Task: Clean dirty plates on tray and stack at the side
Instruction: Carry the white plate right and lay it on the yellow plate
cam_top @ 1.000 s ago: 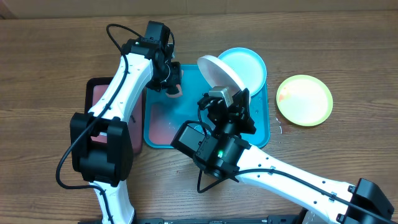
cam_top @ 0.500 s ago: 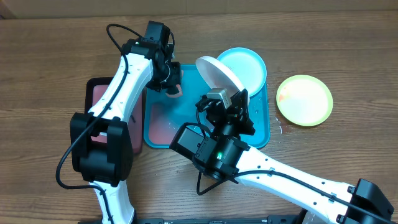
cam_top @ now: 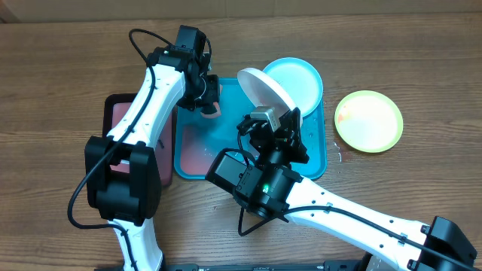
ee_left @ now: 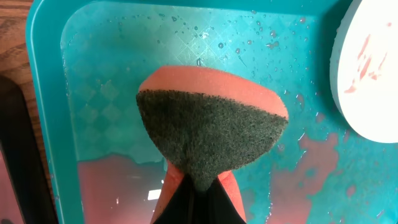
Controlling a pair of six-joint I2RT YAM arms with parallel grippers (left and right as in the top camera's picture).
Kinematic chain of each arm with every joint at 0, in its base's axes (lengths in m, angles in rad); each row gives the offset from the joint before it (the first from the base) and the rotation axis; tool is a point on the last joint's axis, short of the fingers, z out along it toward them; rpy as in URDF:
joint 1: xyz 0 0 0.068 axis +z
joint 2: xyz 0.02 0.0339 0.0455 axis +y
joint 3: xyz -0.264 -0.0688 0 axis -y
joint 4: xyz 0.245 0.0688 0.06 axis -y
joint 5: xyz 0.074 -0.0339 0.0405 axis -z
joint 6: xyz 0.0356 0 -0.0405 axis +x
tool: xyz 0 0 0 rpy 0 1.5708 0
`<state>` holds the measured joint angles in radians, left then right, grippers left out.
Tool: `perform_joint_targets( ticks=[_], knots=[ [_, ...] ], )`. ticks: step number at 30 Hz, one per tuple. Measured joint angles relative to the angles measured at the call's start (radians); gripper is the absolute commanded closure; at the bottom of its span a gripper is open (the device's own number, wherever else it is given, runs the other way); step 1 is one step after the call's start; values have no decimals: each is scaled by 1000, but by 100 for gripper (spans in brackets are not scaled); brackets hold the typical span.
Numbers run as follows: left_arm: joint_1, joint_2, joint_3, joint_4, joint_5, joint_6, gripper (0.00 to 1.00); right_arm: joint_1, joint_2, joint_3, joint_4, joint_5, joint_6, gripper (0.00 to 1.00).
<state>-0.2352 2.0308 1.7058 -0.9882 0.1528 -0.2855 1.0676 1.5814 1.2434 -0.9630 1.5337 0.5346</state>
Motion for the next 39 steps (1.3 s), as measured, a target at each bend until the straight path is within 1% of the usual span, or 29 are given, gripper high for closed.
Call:
perform_joint_targets(
  ticks=[9,13,16,21,24,27,30,33,36,39],
  knots=[
    [0,0,0,0,0,0,96,0,0,0,0,-2,-1,96],
    [0,0,0,0,0,0,96,0,0,0,-19,-69,2,96],
    [0,0,0,0,0,0,96,0,0,0,-29,-227,4,96],
    [0,0,0,0,0,0,96,-21,0,0,-33,-657,23,96],
    [0,0,0,0,0,0,96,-69,0,0,-33,-880,42,96],
    [0,0,0,0,0,0,96,-171,0,0,-33,-1092,47,96],
    [0,0,0,0,0,0,96,-293,0,0,-29,-1247,26,96],
    [0,0,0,0,0,0,96,-474,0,0,-18,-1417,-18,96],
    [0,0,0,0,0,0,96,-686,0,0,-14,-1560,-63,96],
    [0,0,0,0,0,0,96,-882,0,0,-18,-1639,-87,96]
  ],
)
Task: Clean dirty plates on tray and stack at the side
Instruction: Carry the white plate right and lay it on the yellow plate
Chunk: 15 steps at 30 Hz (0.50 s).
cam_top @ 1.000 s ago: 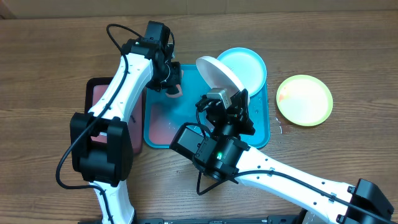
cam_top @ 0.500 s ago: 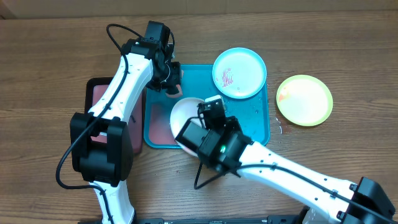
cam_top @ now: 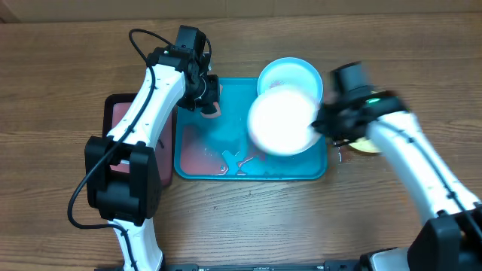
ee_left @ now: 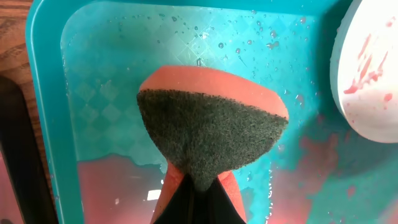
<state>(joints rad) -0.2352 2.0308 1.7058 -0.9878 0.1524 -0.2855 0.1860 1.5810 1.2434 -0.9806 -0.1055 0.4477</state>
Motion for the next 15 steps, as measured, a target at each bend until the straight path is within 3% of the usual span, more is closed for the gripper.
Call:
perform_joint_targets(
  ticks=[7,15],
  knots=[
    [0,0,0,0,0,0,96,-366,0,0,6,-47,-19,96],
    [0,0,0,0,0,0,96,-575,59,-12,84,-11,-24,96]
  ],
)
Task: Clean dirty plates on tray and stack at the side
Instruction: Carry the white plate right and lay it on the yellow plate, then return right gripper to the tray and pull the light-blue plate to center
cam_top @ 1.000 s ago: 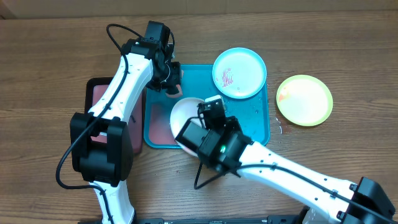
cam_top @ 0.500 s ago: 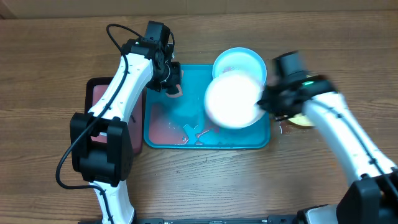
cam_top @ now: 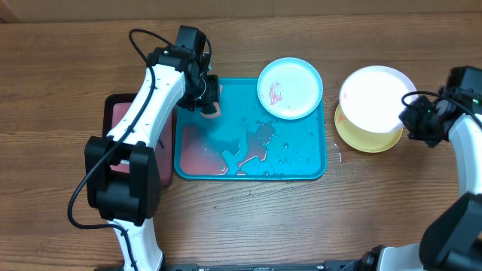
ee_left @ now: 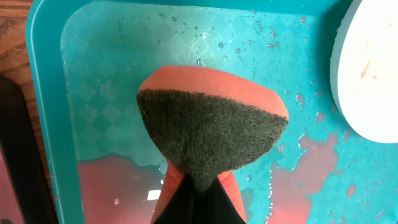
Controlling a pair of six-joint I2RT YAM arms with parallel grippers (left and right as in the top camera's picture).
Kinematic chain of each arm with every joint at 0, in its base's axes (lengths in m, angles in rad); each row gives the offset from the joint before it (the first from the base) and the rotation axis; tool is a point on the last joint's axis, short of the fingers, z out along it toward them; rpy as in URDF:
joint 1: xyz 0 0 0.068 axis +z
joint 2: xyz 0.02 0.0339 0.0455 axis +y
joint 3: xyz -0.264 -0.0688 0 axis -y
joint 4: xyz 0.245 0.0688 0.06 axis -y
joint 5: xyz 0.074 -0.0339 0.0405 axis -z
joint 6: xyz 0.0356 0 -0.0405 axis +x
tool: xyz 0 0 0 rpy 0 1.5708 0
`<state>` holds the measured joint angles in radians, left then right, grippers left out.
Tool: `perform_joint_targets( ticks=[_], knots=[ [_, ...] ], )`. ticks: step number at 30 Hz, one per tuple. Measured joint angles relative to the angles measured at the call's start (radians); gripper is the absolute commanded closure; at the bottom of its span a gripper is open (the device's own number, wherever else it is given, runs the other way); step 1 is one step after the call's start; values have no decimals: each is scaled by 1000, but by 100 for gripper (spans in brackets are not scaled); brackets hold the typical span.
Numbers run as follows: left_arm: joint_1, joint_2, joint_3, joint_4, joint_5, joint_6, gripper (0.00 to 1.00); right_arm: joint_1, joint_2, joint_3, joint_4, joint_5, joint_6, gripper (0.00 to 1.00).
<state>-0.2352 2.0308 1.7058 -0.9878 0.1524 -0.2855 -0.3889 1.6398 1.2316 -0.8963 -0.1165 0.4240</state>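
A teal tray (cam_top: pixel 248 162) holds pink water and a pale plate (cam_top: pixel 290 88) smeared red at its far right corner. In the left wrist view that plate (ee_left: pixel 373 68) shows at the right edge. My left gripper (cam_top: pixel 205 96) hangs over the tray's far left corner, shut on an orange sponge (ee_left: pixel 211 134) with its dark scouring face up; the gripper (ee_left: pixel 196 198) pinches the sponge's near end. Right of the tray, my right gripper (cam_top: pixel 416 119) grips the rim of a white plate (cam_top: pixel 374 98), which sits over a yellow-green plate (cam_top: pixel 361 138).
A dark tray (cam_top: pixel 113 120) with a pink inside lies against the teal tray's left side, under the left arm. Water drops spot the wooden table (cam_top: pixel 339 156) between the teal tray and the yellow-green plate.
My right gripper and the white plate were over the tray's right part and are now right of the tray, over the yellow-green plate. The red-smeared plate is uncovered. The left gripper has not moved.
At first my right arm reached from the near side, holding the white plate tilted above the tray. Then the plate lay flat over the tray's right part, held from the right. Now it is on or just above the yellow-green plate. The left gripper kept the sponge still throughout.
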Motion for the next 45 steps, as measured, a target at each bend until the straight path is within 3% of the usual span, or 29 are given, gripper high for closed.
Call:
perform_joint_targets(
  ticks=[7,10,12,21,27,32,35,45],
  knots=[
    [0,0,0,0,0,0,96,-20,136,-31,7,42,-3,96],
    [0,0,0,0,0,0,96,-20,173,-36,16,42,-6,75],
    [0,0,0,0,0,0,96,-19,174,-36,20,41,-3,67],
    [-8,0,0,8,-2,0,96,18,174,98,-82,-72,-25,64],
    [-26,0,0,8,-21,0,96,148,173,265,-71,-128,-68,49],
    [-27,0,0,8,-38,0,96,309,174,259,19,-137,-56,48],
    [-27,0,0,8,-45,0,96,394,191,255,52,-117,-30,53],
    [-27,0,0,7,-68,0,96,547,338,238,103,11,78,59]
  ],
)
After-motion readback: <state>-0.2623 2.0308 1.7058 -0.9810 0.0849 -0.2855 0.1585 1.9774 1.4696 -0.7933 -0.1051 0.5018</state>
